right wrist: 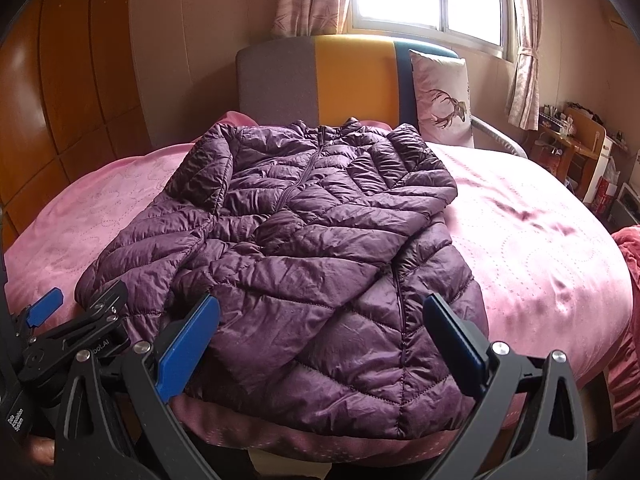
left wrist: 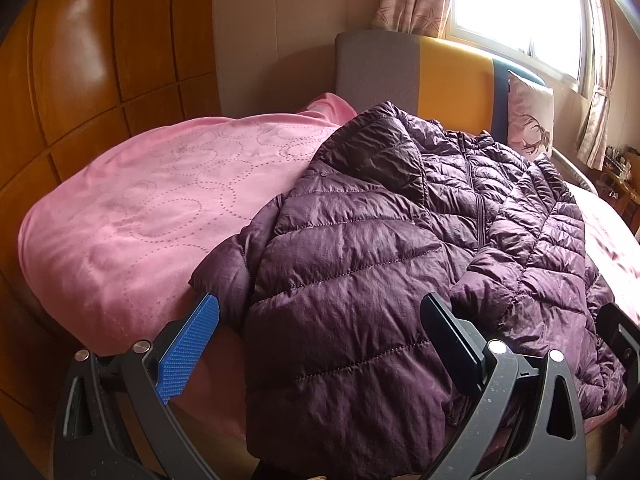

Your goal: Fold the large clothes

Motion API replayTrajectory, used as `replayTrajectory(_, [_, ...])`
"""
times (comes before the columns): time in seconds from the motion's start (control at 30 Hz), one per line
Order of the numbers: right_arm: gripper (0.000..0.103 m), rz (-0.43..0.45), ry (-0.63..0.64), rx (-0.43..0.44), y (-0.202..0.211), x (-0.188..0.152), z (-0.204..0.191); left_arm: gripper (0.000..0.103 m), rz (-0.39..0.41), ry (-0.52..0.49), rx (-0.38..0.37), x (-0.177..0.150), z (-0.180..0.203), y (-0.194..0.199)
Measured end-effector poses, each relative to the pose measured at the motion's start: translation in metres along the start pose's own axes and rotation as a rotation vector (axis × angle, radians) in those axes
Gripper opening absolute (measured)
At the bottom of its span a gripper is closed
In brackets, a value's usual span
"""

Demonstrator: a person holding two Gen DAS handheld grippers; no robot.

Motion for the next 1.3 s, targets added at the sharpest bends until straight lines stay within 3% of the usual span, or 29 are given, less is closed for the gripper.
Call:
replayTrajectory(0.67, [0.101,0.009,-0.025,0.021,-0.001,-0.001,0.007,0.1,-0.05,-0.028,0.0,-0.005,0.001,-0.012])
replayTrajectory(1.3, [0.101,0.019,-0.003,-0.002,-0.009,0.008,0.01,0.1,-0.05,-0.085,-0.062,0.011,0.027,-0.022])
Point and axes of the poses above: each gripper's, at about its wrist camera, not at the fingertips, and y roughly against the way its jaws point, z to its right, x to its top, the point moved 9 cm from there along -y, roughly the way its jaws point, and after that the axes turned 3 degrees about -y, right-handed, at the moved point
